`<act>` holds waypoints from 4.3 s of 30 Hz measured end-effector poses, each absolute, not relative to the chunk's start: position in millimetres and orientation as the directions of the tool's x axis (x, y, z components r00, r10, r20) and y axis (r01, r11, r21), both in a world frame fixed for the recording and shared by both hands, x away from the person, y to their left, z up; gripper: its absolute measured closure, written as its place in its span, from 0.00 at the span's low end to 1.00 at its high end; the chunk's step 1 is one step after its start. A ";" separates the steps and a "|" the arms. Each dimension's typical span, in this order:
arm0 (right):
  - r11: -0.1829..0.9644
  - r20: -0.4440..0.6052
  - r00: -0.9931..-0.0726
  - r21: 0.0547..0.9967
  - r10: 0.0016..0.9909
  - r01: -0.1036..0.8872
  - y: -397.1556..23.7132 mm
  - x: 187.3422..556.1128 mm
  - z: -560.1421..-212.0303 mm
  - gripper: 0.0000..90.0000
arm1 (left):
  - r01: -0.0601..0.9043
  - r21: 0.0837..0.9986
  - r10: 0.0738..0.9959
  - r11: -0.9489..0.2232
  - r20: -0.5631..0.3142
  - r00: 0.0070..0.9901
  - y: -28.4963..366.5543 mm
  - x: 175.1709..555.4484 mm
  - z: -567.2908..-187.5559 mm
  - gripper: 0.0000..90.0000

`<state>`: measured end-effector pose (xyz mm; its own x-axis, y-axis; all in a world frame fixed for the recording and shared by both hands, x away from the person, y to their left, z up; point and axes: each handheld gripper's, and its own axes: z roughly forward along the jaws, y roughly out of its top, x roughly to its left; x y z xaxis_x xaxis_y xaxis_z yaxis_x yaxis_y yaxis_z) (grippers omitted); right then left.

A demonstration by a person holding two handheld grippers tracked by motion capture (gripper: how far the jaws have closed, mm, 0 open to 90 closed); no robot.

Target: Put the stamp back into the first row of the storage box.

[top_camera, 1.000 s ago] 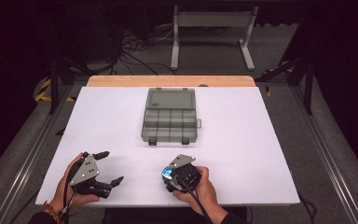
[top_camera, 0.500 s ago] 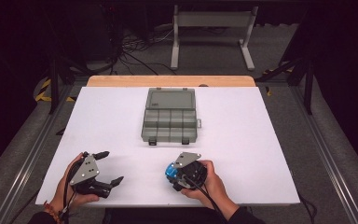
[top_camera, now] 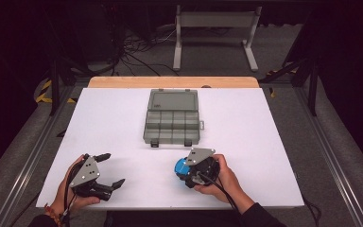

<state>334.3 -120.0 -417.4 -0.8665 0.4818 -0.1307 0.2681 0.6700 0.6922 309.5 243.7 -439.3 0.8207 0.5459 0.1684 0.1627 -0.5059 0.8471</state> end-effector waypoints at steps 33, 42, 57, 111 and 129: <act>0.642 -0.168 -0.851 0.731 0.498 0.232 -167.7 434.9 -362.1 0.47 | 0.173 0.850 0.537 -0.497 0.145 0.831 243.7 312.8 -440.2 0.05; 0.685 -0.194 -0.857 0.693 0.477 0.224 -149.7 472.9 -361.8 0.47 | 0.174 0.854 0.538 -0.491 0.141 0.831 244.8 312.6 -440.0 0.05; 0.720 -0.173 -0.866 0.643 0.470 0.262 -122.1 519.6 -374.3 0.47 | 0.167 0.856 0.528 -0.490 0.139 0.838 246.1 313.0 -439.8 0.05; 0.738 -0.159 -0.858 0.599 0.488 0.309 -85.0 545.6 -406.9 0.44 | 0.183 0.853 0.534 -0.488 0.126 0.836 248.7 310.4 -441.5 0.06; 0.683 -0.169 -0.828 0.662 0.535 0.307 -90.4 533.6 -391.8 0.43 | 0.184 0.852 0.538 -0.491 0.130 0.833 248.4 309.7 -441.4 0.06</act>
<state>533.6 -90.4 -391.8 -0.8276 0.5354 -0.1686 0.3071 0.6833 0.6624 309.7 248.4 -441.4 0.8325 0.5384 0.1305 0.1838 -0.4906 0.8518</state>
